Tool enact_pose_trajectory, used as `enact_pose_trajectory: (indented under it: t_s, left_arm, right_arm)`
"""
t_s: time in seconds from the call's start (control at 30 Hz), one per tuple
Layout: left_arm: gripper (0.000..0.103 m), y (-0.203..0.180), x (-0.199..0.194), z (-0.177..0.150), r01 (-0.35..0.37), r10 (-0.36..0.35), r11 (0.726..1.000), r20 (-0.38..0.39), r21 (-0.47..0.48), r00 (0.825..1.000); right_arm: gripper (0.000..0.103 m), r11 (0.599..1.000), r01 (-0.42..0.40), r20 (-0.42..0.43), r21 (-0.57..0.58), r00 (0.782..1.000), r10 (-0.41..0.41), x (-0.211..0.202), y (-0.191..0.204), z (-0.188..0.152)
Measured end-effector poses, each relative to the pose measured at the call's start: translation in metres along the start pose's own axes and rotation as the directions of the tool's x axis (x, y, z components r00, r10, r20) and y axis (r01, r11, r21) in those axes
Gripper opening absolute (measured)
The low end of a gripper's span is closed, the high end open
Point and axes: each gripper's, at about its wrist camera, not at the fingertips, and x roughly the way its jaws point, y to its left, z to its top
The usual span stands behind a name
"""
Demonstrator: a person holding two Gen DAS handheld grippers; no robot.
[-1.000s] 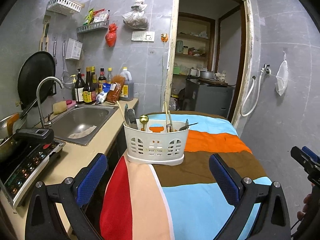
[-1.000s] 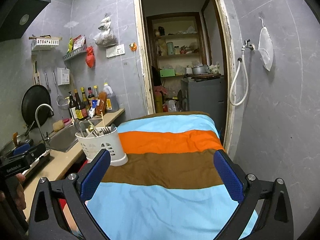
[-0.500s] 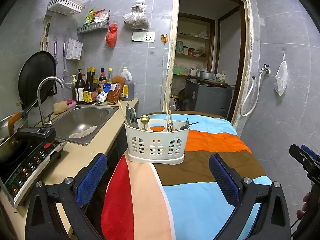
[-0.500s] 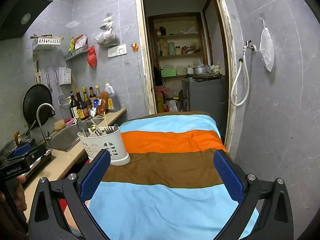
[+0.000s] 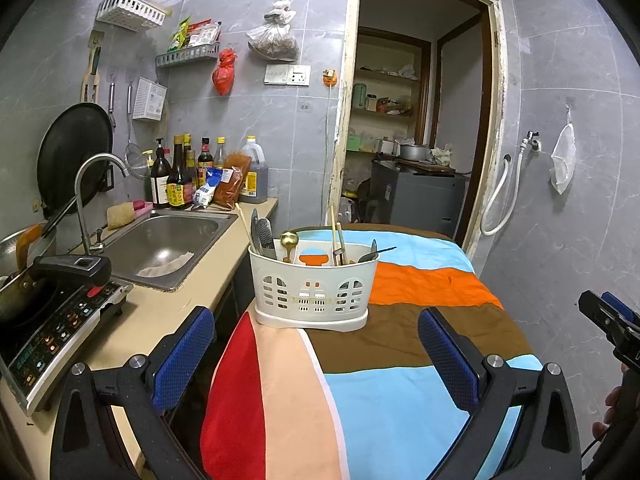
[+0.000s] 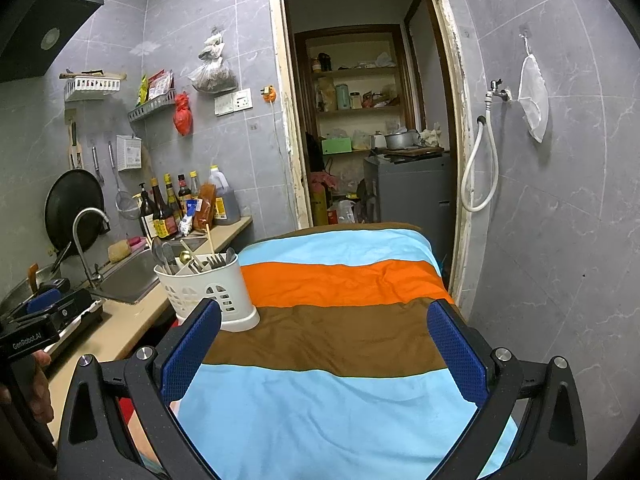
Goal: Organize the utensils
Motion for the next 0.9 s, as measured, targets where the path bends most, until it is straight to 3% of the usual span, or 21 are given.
enact_pose_trajectory:
  t_s: [0.9]
  left_arm:
    - [0.103,0.0002,0.0002,0.0005,-0.001,0.001,1.000,0.001,0.000,1.000]
  right_arm:
    - [0.101,1.000,-0.001,0.002,-0.001,1.000,0.001,-0.0007,0.0011,-0.0003]
